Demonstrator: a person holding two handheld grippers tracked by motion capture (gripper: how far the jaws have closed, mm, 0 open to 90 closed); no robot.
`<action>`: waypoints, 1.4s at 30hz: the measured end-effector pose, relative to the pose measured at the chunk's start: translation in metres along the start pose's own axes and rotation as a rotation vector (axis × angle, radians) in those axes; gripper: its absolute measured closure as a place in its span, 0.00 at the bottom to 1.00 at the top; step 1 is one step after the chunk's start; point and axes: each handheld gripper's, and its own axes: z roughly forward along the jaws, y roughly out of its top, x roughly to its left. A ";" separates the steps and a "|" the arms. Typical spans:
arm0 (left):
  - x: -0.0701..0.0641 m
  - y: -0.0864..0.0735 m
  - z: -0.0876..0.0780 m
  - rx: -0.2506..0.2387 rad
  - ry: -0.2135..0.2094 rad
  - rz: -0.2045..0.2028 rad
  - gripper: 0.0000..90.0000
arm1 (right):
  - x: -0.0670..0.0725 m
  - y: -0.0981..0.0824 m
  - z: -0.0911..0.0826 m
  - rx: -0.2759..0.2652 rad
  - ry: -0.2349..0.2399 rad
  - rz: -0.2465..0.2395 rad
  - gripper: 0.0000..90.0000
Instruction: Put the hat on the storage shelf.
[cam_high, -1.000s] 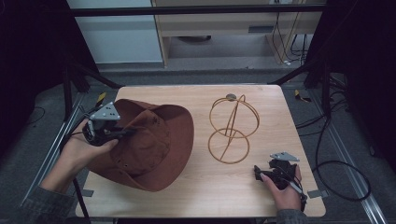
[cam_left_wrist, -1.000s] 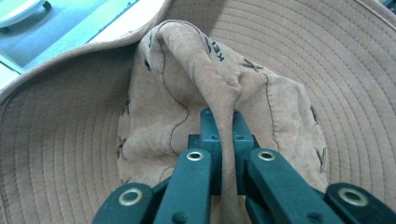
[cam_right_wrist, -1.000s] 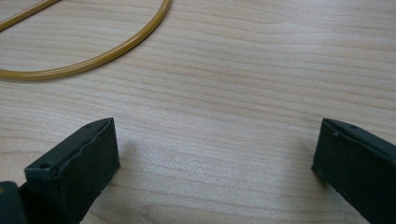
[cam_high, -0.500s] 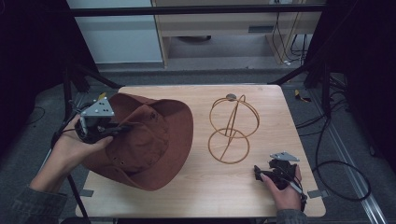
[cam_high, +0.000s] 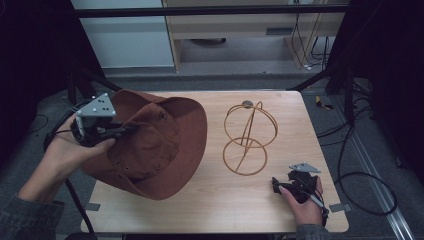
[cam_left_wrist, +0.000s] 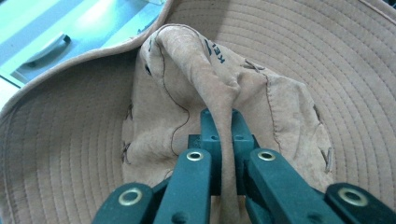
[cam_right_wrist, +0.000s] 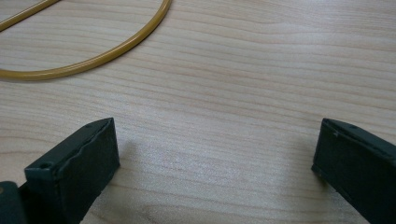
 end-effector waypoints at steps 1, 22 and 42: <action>0.000 0.003 -0.002 -0.004 0.002 0.004 0.98 | 0.000 0.000 0.000 0.000 0.000 0.000 0.00; -0.006 0.082 0.009 -0.032 -0.019 0.087 0.98 | 0.000 0.000 0.000 0.000 0.001 0.000 0.00; -0.020 0.133 0.053 0.005 -0.040 0.138 0.98 | 0.000 0.001 0.001 0.002 0.005 -0.007 0.00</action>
